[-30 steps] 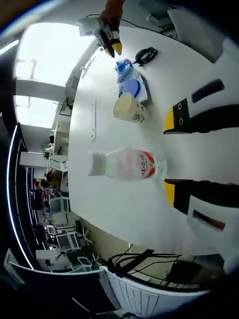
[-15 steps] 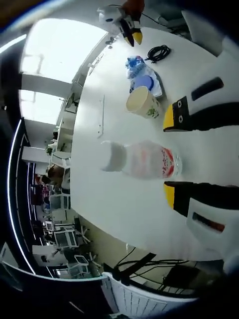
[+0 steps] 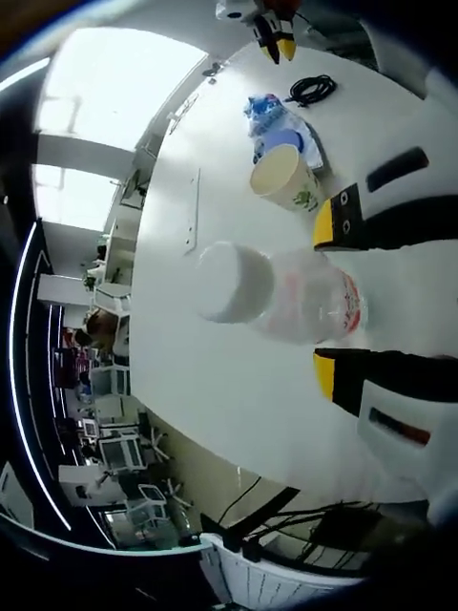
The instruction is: Arrange the tabletop items into an orderly group along one side of the table until the central work area is clear of visible clutter.
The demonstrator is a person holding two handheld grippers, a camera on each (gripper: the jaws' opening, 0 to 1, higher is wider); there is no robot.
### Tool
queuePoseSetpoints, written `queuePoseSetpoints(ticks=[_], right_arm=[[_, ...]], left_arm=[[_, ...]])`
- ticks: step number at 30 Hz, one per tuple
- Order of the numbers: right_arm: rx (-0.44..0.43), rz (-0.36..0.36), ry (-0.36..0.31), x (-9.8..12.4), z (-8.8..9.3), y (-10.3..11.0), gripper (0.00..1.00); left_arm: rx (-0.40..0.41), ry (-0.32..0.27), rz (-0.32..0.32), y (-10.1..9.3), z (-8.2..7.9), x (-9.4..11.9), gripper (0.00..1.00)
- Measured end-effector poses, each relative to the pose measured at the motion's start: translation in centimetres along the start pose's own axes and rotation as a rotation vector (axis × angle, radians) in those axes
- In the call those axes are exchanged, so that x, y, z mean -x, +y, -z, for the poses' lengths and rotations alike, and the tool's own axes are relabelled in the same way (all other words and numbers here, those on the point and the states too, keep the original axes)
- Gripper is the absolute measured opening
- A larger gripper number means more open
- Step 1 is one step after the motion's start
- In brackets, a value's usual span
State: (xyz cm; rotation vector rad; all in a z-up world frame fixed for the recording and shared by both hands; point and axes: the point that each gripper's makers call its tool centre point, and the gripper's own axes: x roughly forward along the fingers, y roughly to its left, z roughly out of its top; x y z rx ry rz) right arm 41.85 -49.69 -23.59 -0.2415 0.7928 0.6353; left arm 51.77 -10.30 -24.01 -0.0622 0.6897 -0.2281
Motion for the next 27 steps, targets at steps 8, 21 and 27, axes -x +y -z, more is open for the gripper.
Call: queuePoseSetpoints(ticks=[8,21,27], right_arm=[[-0.04,0.013,0.008,0.5,1.4,-0.4,0.17],[-0.06,0.002,0.011,0.5,2.1,0.0,0.17],[-0.071,0.003,0.01,0.8,2.7,0.0,0.17]], left_arm=[[-0.019,0.004,-0.001,-0.5,0.0,-0.1,0.36],[-0.05,0.018,0.014,-2.4,-0.1,-0.5,0.34],[-0.055,0.023,0.022,-4.0,-0.3,-1.0,0.34]])
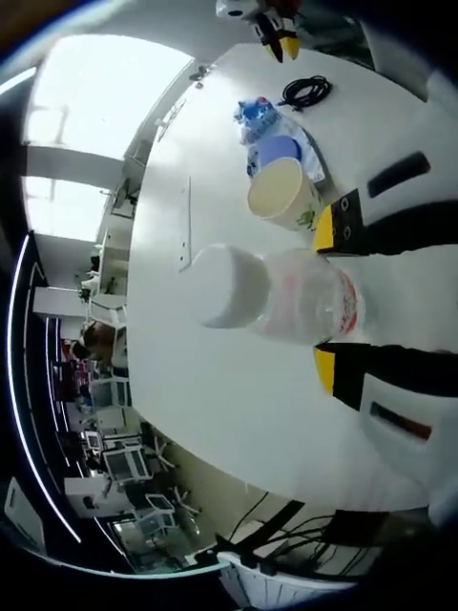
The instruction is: Arrange the tabletop items into an orderly group along one side of the table until the central work area is clear of visible clutter.
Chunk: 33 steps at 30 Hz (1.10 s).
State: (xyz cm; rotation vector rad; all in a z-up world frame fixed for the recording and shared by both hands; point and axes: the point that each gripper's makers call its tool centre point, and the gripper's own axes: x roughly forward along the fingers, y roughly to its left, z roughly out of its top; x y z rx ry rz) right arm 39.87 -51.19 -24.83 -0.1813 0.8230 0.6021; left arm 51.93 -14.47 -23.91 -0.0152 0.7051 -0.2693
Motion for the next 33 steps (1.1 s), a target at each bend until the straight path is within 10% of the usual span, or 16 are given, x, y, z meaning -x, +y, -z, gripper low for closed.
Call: queuePoseSetpoints(ticks=[33], right_arm=[[-0.066,0.035,0.003,1.6,2.7,-1.6,0.17]], left_arm=[[0.102,0.024,-0.062,-3.1,-0.4,-1.7,0.35]])
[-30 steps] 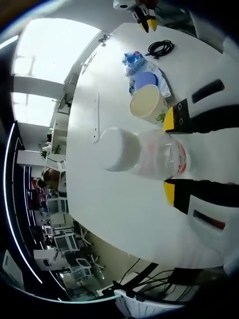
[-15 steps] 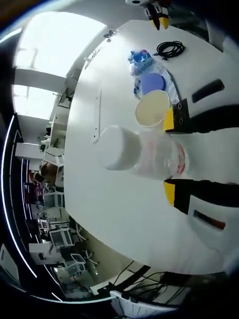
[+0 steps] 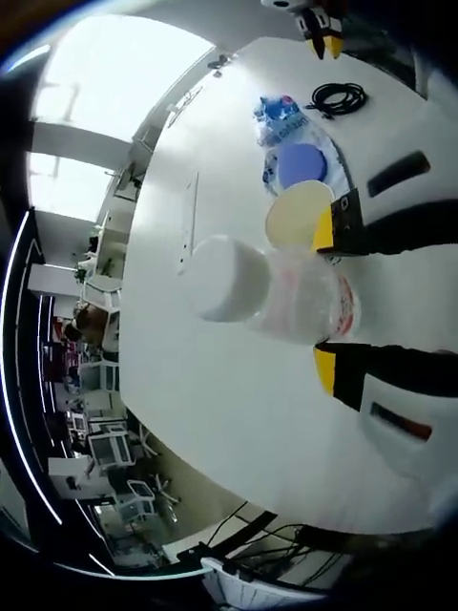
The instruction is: Arrange the tabletop items into an orderly group along one side of the table until the central work area is clear of visible clutter.
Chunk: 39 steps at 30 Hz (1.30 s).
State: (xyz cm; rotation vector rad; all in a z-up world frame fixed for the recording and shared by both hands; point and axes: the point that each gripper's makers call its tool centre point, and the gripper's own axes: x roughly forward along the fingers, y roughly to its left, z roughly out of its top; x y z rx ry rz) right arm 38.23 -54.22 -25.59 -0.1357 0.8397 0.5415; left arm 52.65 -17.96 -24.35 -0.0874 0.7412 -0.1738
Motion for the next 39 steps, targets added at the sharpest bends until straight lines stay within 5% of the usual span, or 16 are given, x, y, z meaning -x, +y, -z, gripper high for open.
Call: queuePoseSetpoints(ticks=[16,28,39], right_arm=[[-0.016,0.014,-0.012,0.4,0.0,-0.7,0.18],[-0.04,0.015,-0.028,-0.3,-0.4,-1.3,0.18],[-0.109,0.064,-0.031,-1.4,-0.3,-4.4,0.18]], left_arm=[[0.037,0.009,-0.005,0.2,0.3,0.7,0.36],[0.042,-0.01,-0.013,1.3,0.8,3.2,0.36],[0.019,-0.008,0.011,0.8,2.2,5.1,0.37]])
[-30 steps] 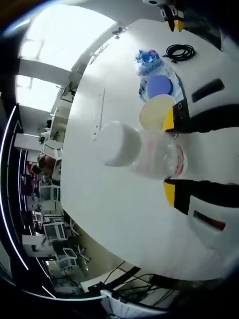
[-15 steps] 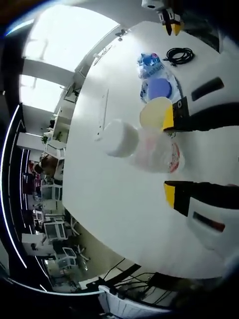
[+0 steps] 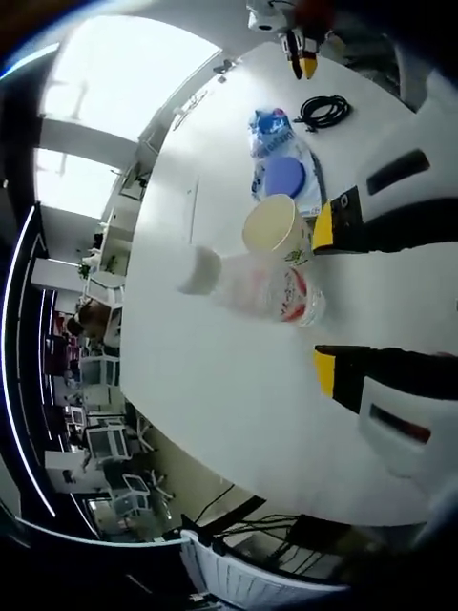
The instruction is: Arrange the tabletop items into an orderly group along one side of the table until the central work area is clear of visible clutter.
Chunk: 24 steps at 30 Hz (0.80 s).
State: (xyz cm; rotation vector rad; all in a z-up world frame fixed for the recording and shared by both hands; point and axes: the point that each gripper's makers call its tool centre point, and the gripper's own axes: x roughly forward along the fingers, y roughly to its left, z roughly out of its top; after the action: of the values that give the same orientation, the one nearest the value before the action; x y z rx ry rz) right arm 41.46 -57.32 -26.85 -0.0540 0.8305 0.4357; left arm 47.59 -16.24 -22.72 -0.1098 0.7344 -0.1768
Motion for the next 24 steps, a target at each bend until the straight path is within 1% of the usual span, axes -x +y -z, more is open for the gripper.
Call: queuePoseSetpoints(ticks=[5,9,14,18,21,24], right_arm=[[-0.025,0.036,0.004,-0.8,-0.4,-2.0,0.18],[-0.041,0.053,0.011,-1.4,-0.8,-3.3,0.18],[-0.067,0.075,0.022,-2.4,-1.4,-4.8,0.19],[-0.075,0.085,0.025,-3.1,-2.2,-5.7,0.19],[-0.071,0.088,0.028,-3.3,-2.6,-5.7,0.19],[-0.089,0.095,0.026,-3.4,-2.7,-5.9,0.19]], left_arm=[[-0.015,0.006,0.014,-0.3,1.1,1.0,0.37],[-0.016,0.012,0.02,-0.5,2.6,1.9,0.38],[0.005,0.023,0.017,-0.2,4.4,2.8,0.38],[0.004,0.029,0.012,-0.1,5.2,3.4,0.38],[0.003,0.03,0.011,-0.1,5.4,3.8,0.38],[0.007,0.027,0.006,0.0,5.6,4.4,0.38]])
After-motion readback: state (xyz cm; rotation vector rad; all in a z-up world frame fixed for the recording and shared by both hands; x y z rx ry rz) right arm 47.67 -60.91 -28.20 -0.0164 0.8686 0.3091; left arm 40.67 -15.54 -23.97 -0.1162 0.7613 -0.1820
